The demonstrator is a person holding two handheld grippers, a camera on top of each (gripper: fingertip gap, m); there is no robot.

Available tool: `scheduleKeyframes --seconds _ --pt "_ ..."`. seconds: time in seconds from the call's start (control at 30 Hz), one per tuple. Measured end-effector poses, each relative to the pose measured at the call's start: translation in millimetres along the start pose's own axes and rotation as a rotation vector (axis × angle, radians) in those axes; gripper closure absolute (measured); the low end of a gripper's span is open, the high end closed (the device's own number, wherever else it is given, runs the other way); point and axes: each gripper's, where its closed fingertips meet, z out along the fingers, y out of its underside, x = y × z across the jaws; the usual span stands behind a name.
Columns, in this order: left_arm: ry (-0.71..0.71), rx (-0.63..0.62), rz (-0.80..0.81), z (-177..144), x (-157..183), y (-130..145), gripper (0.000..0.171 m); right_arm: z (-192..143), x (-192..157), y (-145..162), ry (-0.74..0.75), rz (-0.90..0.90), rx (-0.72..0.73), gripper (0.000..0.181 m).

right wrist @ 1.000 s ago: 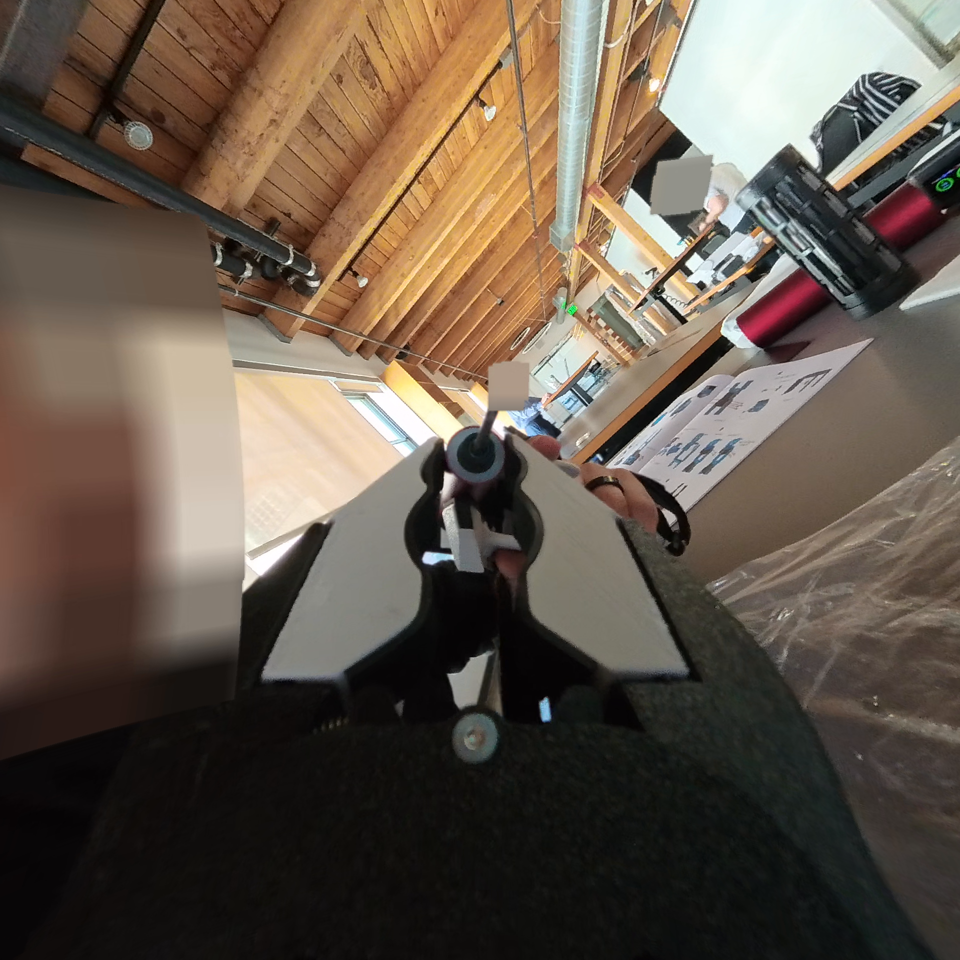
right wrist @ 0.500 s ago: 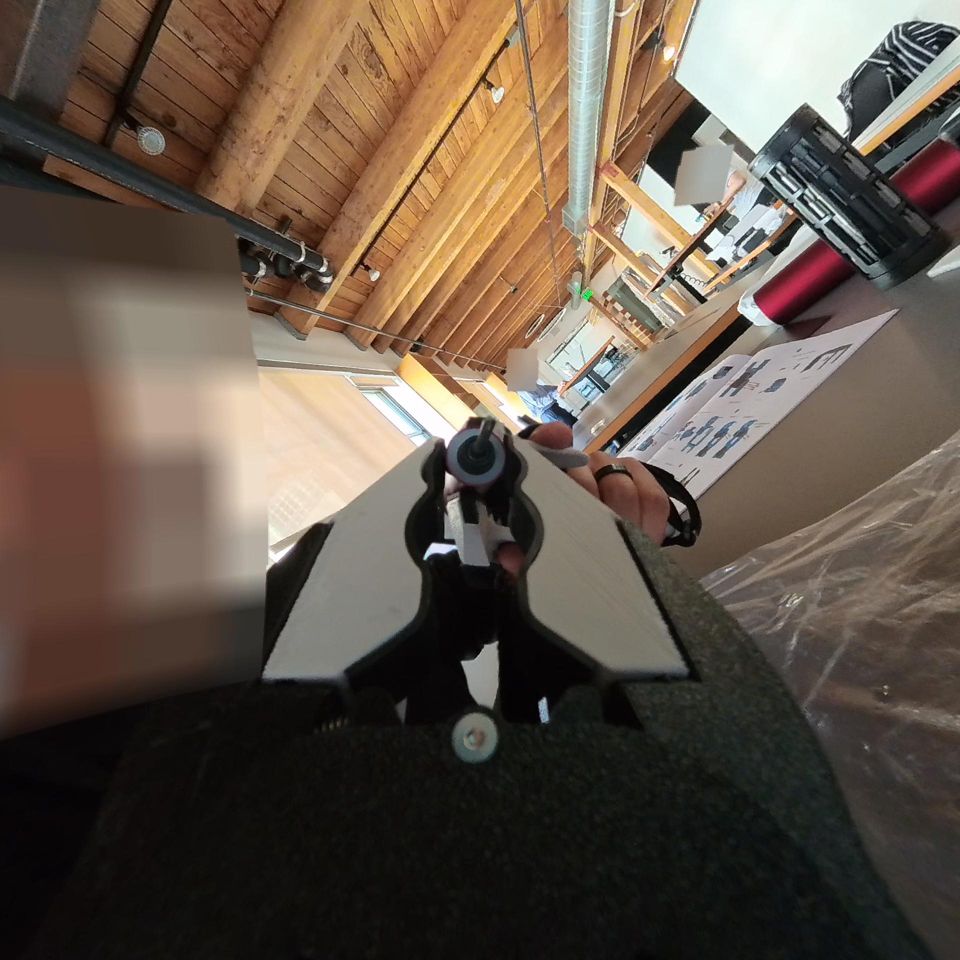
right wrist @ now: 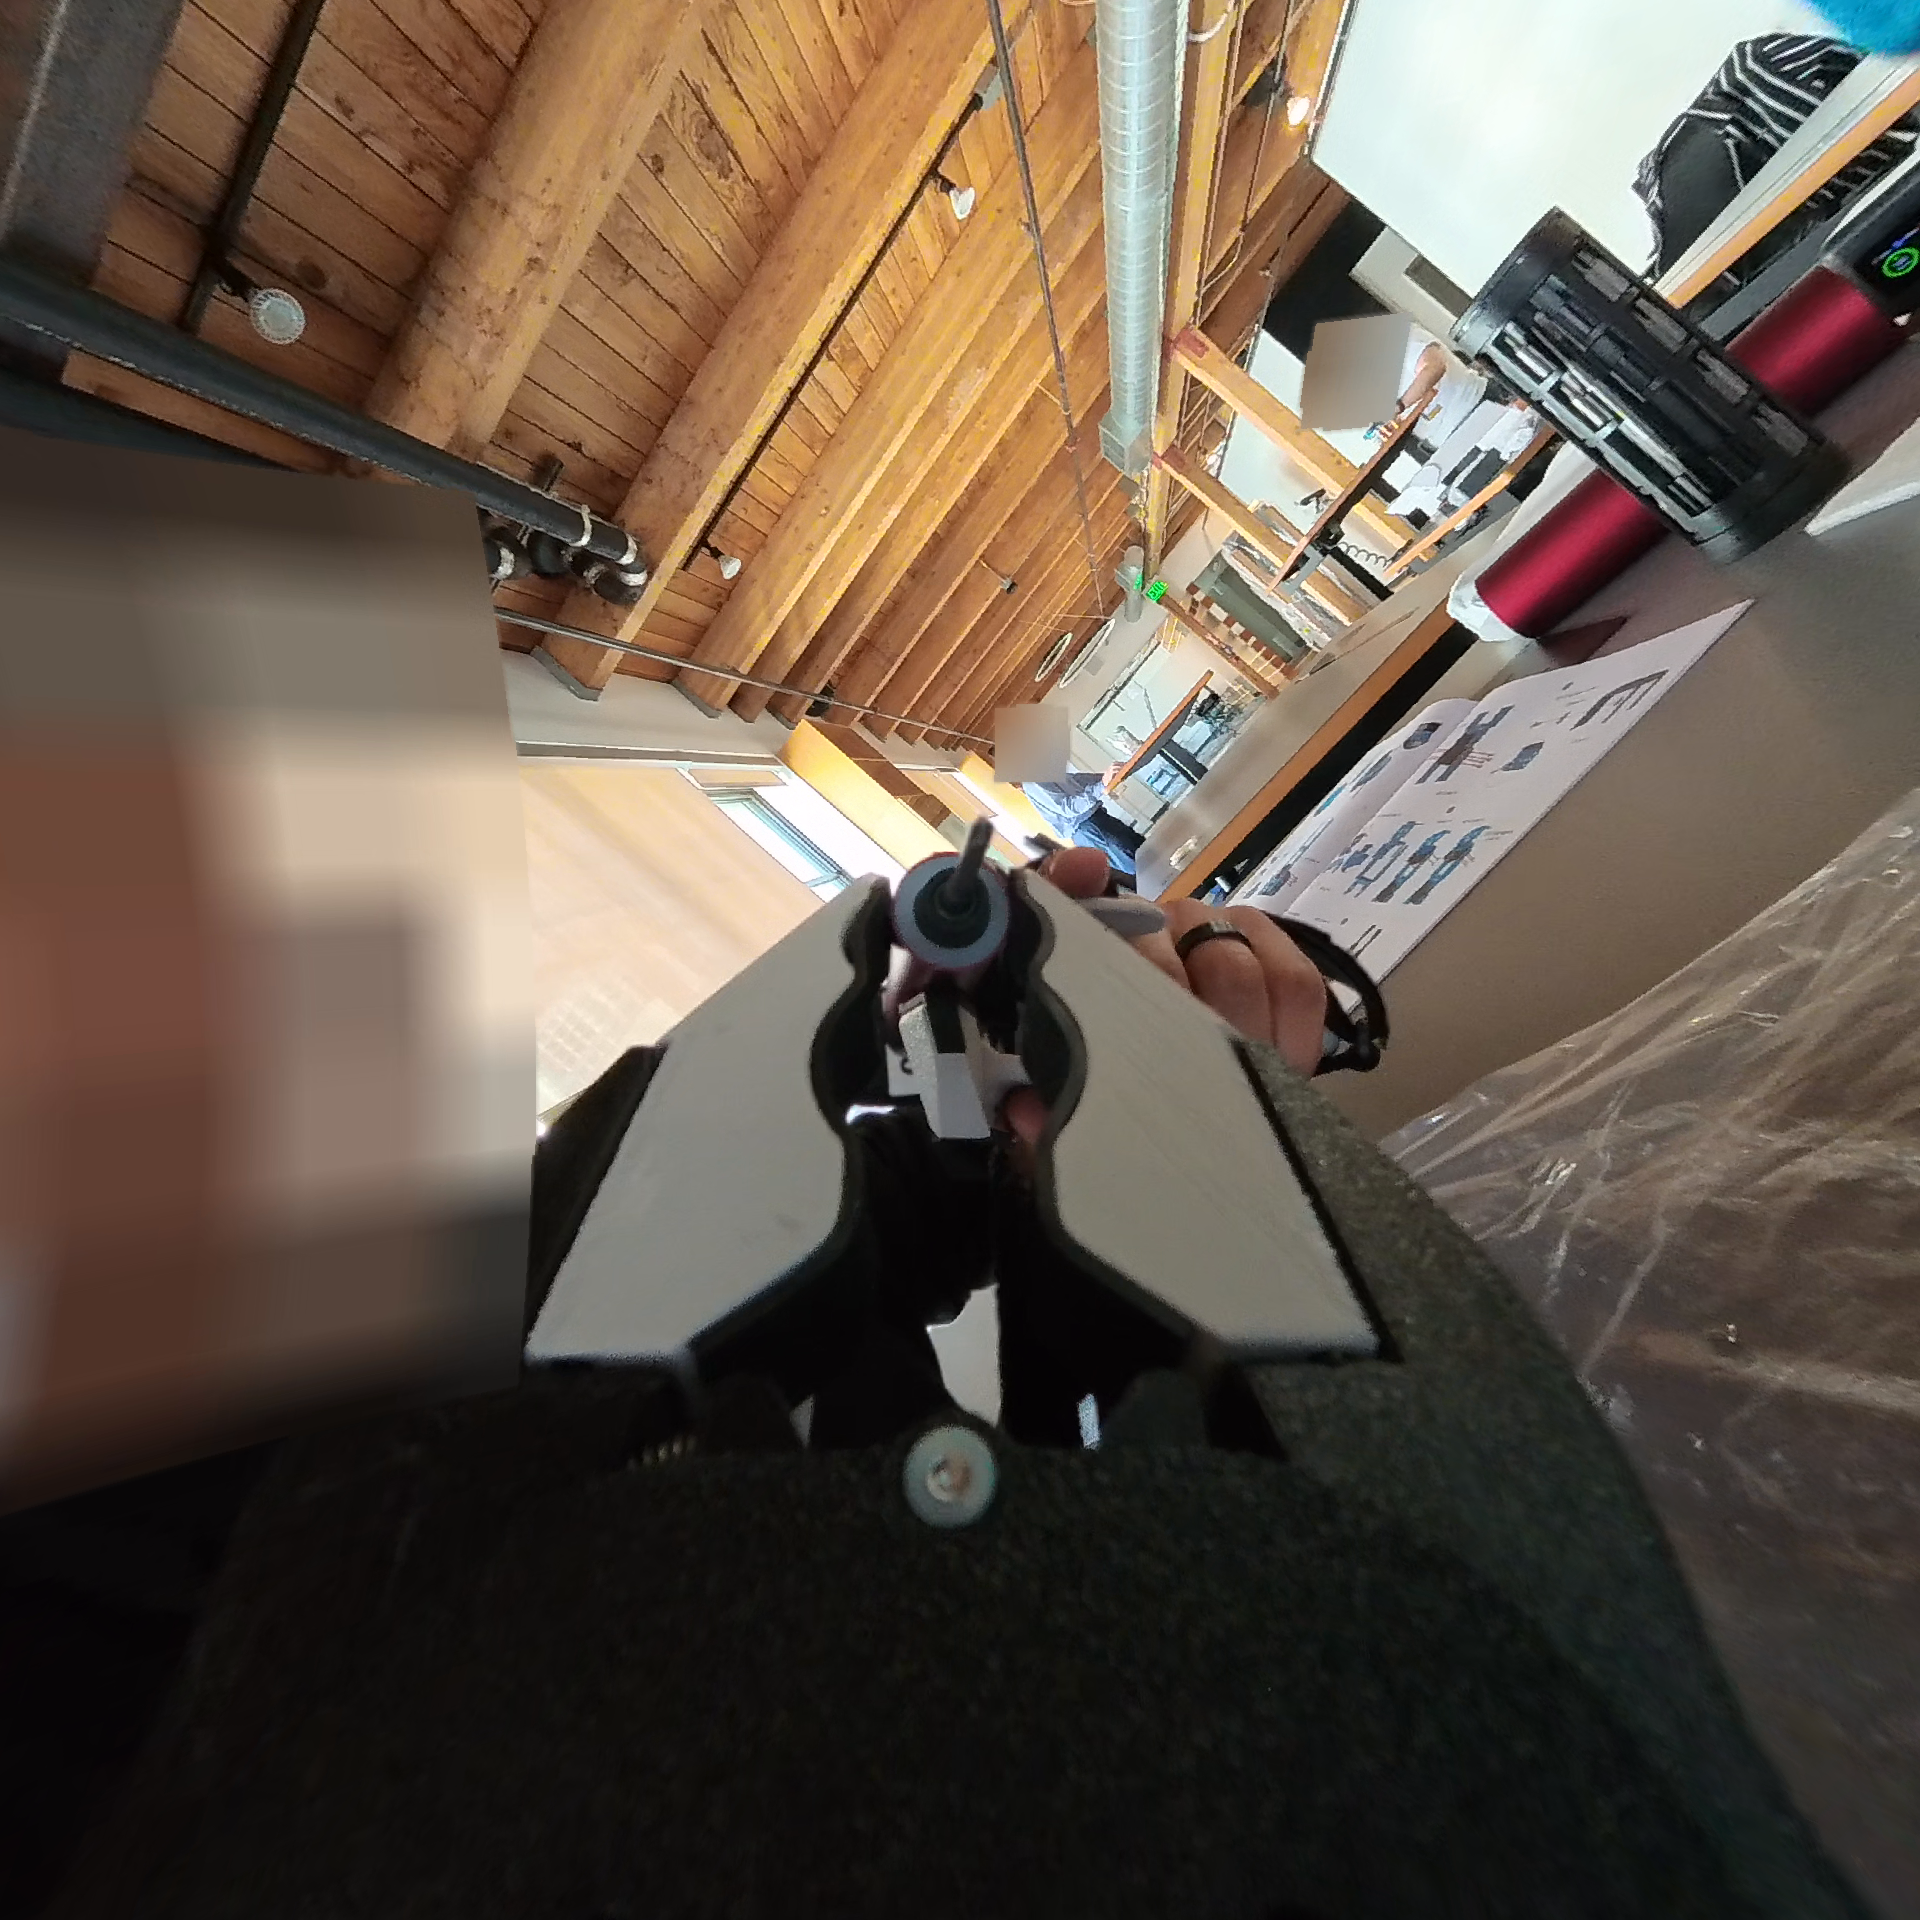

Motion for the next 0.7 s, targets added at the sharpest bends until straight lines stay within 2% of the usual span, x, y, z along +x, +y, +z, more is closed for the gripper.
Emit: scheduleKeyframes --seconds 0.17,0.27,0.37,0.43,0.5,0.6,0.7 --pt "-0.009 0.017 -0.038 -3 -4 -6 0.15 3 -5 -1 0.023 -0.105 0.017 0.159" --pt "-0.025 0.03 -0.103 -5 -13 -10 0.15 -5 -10 -4 0.044 -0.199 0.049 0.144" --pt "-0.019 0.034 -0.206 -5 -20 -10 0.15 -22 3 3 0.172 -0.303 -0.015 0.142" --pt "-0.002 0.019 -0.281 -3 -21 -4 0.15 -39 19 -2 0.356 -0.489 -0.048 0.143" --pt "0.023 0.015 -0.363 -2 -21 0 0.151 -56 29 -24 0.565 -0.724 -0.004 0.144" --pt "0.071 0.015 -0.475 0 -16 2 0.151 -60 22 -39 0.674 -0.972 0.02 0.148" --pt "0.111 0.008 -0.566 1 -12 6 0.151 -51 16 -35 0.685 -1.123 -0.002 0.15"
